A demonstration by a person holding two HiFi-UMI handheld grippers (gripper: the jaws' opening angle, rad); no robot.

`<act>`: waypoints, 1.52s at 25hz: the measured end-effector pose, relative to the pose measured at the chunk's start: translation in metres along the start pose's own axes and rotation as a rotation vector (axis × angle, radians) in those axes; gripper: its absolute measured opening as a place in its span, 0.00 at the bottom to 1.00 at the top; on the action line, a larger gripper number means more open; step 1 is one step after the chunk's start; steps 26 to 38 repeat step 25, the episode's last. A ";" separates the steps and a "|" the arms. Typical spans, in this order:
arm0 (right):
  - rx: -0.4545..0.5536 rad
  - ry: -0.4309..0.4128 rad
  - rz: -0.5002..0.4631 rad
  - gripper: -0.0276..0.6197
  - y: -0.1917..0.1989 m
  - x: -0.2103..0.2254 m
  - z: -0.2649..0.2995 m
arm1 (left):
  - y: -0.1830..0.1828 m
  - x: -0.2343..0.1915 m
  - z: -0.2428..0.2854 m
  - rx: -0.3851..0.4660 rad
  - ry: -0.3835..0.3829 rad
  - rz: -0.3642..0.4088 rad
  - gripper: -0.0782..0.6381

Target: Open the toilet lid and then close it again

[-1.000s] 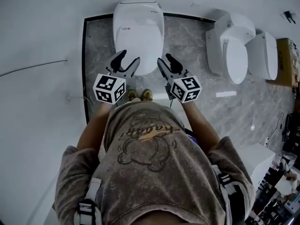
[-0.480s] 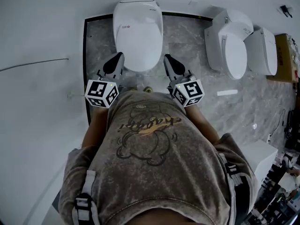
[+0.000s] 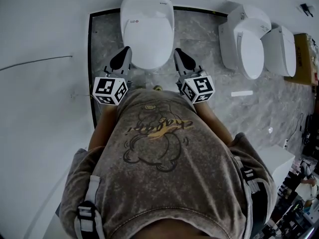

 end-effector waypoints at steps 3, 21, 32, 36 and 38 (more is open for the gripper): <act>0.005 0.004 -0.002 0.08 0.000 0.000 0.002 | 0.001 0.000 0.002 0.000 0.004 0.000 0.12; 0.001 -0.008 0.016 0.08 -0.002 0.001 0.012 | -0.004 -0.002 0.007 -0.020 0.009 -0.015 0.12; -0.004 -0.016 0.011 0.08 0.004 0.000 0.020 | -0.001 -0.010 0.009 -0.023 0.007 -0.017 0.12; -0.004 -0.016 0.011 0.08 0.004 0.000 0.020 | -0.001 -0.010 0.009 -0.023 0.007 -0.017 0.12; -0.004 -0.016 0.011 0.08 0.004 0.000 0.020 | -0.001 -0.010 0.009 -0.023 0.007 -0.017 0.12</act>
Point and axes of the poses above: the fingertips, and each gripper's own axes: z forward along the fingers, x to its right, y out of its underside, the point moved 3 cm from there along -z, backward along the fingers, and after that the axes turned 5 degrees about -x, right-handed, at the moved point
